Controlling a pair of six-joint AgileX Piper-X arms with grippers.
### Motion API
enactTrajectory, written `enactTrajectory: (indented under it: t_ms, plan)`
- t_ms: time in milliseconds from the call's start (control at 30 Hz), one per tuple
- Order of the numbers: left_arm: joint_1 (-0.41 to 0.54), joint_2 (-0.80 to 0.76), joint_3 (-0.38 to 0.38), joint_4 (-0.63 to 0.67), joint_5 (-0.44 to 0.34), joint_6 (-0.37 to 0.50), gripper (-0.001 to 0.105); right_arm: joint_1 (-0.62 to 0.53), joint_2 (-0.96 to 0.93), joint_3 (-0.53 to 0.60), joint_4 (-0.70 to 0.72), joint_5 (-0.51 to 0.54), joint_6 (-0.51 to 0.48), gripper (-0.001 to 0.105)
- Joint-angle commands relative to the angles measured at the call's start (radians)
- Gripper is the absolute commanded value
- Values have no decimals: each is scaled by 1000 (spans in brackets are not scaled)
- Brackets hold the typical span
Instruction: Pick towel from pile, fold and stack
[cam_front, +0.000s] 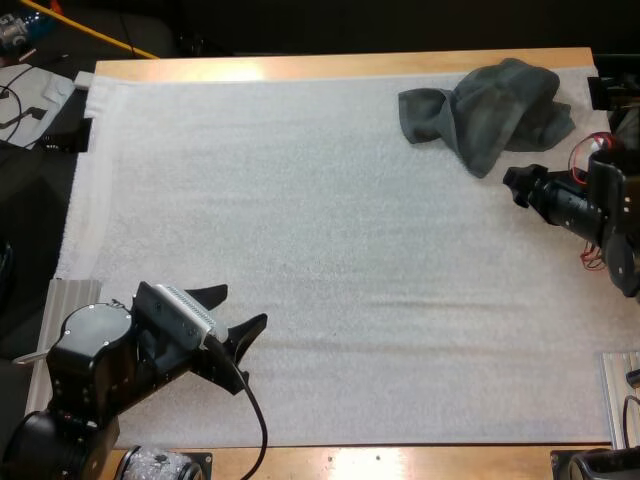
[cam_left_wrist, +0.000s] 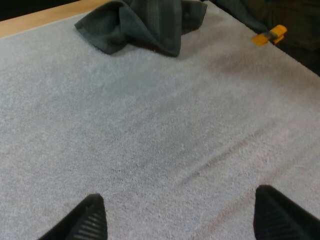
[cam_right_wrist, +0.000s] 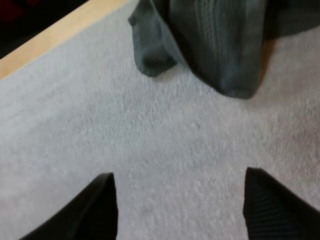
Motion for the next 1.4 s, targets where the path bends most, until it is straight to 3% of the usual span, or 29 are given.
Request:
enactTrajectory:
  t_ms: [0, 233, 700, 1067, 1133, 1267, 1367]
  plan:
    - [-5, 1, -7, -20, 6, -11, 61, 1, 26, -43, -17, 21, 32, 54]
    - [-6, 2, -9, -22, 6, -13, 61, 3, 249, -126, -130, 67, 110, 54]
    - [-3, 5, -7, -23, 10, -20, 61, 8, 642, -364, -220, 148, 156, 54]
    - [-3, 2, -4, -3, 8, -27, 61, 0, 769, -433, -250, 151, 189, 52]
    - [-3, 4, -4, -2, 9, -27, 61, 0, 786, -437, -251, 142, 202, 43]
    - [-4, 4, -4, -1, 10, -29, 61, 1, 791, -435, -251, 119, 211, 7]
    - [-3, 2, -4, 1, 11, -29, 61, 1, 778, -432, -250, 85, 201, 0]
